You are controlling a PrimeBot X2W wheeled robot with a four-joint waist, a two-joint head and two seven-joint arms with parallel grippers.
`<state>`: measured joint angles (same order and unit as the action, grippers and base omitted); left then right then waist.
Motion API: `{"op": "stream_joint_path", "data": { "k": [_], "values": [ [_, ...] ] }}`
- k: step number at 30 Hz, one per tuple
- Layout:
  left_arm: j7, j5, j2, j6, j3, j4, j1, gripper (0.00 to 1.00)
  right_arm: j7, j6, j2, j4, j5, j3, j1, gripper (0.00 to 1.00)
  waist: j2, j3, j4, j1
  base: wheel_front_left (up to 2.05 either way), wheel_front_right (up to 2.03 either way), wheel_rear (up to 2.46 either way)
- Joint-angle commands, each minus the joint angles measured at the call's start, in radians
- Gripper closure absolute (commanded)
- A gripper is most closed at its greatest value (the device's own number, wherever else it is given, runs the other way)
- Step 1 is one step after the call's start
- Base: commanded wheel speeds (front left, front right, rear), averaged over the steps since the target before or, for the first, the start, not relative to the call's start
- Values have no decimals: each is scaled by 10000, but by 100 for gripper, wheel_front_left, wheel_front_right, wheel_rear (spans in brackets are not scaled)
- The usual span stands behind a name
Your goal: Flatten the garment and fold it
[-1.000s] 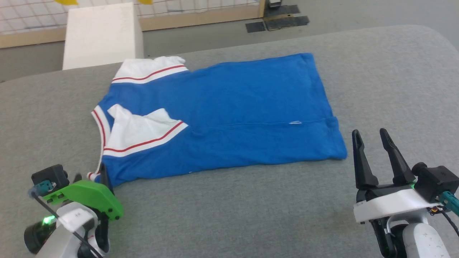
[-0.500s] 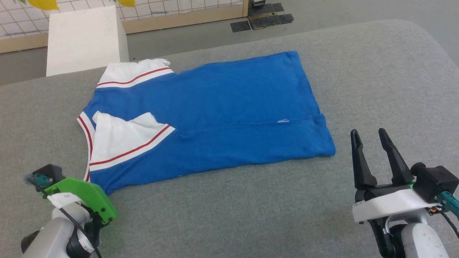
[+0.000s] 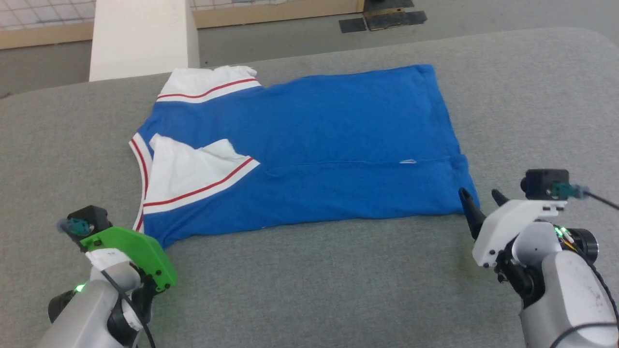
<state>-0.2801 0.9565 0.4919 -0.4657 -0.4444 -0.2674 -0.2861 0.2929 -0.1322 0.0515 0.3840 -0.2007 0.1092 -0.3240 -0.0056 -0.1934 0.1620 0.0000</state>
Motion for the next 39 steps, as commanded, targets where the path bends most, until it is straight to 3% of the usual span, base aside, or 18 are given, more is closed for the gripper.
{"op": "stream_joint_path", "data": {
  "k": [1, 10, 11, 12, 14, 19, 24, 28, 33, 39],
  "values": [
    [42, -140, -120, 92, -136, -132, -20, 100, 605, 15, -11, 260, 164, 131, -322, 0, 56, -83, -229, 0, 0, 0, 0],
    [250, -230, -329, 394, -334, -372, -228, 100, 4101, 15, -12, 1238, 1112, 796, -1141, 0, 56, -241, -628, 0, 0, 0, 0],
    [273, -242, -348, 412, -352, -389, -242, 100, 4408, 15, -12, 1233, 1150, 819, -1171, 6, 56, -261, -651, 0, 0, 0, 0],
    [286, -251, -358, 426, -366, -399, -259, 100, 4624, 15, -12, 1211, 1158, 812, -1190, 55, 56, -282, -667, 0, 0, 0, 0],
    [321, -264, -370, 461, -380, -422, -293, 100, 5048, 15, -12, 1107, 1185, 803, -1182, 100, 56, -311, -689, 0, 0, 0, 0],
    [482, -322, -369, 525, -399, -456, -312, 100, 5208, 15, -12, 432, 1001, 757, -975, 100, 56, -304, -684, 0, 0, 0, 0],
    [1434, -539, -317, 860, -237, -208, -270, 100, 3243, 15, -12, -544, 672, 451, -654, 100, 56, -81, -665, 0, 0, 0, 0],
    [2440, -858, -77, 807, -4, 227, 179, 100, 2048, 15, -12, -1179, 356, 325, -28, 100, 56, 251, -598, 0, 0, 0, 0],
    [2944, -962, 251, 321, 215, 1276, 1368, 100, 1561, 15, -12, -2267, 221, 534, 1147, 100, 56, 649, -603, 0, 0, 0, 0],
    [2215, -791, 587, -526, -44, 2614, 3043, 100, 2566, 15, 58, -3460, 616, 947, 2707, 100, 56, 845, -715, 0, 0, 0, 0]
  ]
}}
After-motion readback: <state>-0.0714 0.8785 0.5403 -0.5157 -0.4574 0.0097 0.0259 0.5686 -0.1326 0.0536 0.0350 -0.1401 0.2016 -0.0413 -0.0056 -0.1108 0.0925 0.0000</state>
